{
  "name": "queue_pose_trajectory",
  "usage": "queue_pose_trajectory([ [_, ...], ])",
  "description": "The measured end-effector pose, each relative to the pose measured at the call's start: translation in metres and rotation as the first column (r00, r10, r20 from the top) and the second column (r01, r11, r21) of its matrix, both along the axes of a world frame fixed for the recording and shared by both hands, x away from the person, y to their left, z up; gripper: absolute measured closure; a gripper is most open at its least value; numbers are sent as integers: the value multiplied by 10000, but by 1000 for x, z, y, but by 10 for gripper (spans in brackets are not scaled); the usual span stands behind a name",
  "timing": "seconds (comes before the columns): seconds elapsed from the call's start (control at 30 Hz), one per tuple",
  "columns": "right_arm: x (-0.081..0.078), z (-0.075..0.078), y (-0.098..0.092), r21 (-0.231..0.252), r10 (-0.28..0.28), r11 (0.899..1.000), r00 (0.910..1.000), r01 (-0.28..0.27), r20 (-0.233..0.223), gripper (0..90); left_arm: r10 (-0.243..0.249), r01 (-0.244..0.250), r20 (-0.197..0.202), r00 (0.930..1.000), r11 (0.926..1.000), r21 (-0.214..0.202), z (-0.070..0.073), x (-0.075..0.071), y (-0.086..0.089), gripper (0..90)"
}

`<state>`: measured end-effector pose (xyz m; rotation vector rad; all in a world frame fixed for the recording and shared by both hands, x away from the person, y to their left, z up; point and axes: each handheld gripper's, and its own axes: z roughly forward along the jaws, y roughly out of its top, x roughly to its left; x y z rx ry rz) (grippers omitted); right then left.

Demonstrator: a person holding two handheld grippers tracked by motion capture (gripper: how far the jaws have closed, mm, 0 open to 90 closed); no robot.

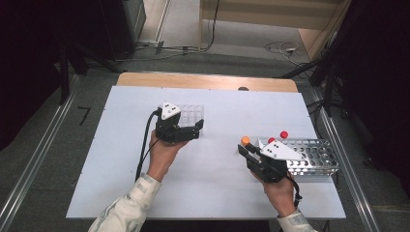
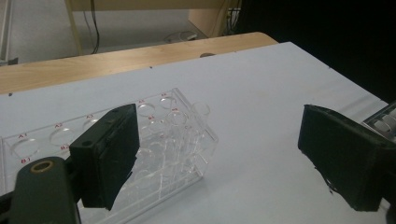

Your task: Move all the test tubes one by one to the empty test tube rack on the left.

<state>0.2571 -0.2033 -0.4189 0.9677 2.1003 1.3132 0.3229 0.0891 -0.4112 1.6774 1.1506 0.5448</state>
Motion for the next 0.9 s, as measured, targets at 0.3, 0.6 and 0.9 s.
queue_pose_trajectory([
  [0.3,15,-9,28,-179,52,9998,9997,-57,-243,719,-98,98,-29,9999,9999,-74,0,-2,-2,131],
  [0.6,31,-18,46,-365,-27,9993,9982,5,-598,718,-202,202,33,9998,9998,-25,2,-5,-4,131],
  [0.9,42,-24,61,-413,-65,9991,9966,31,-827,719,-571,573,226,9981,9983,-65,4,-11,-9,168],
])
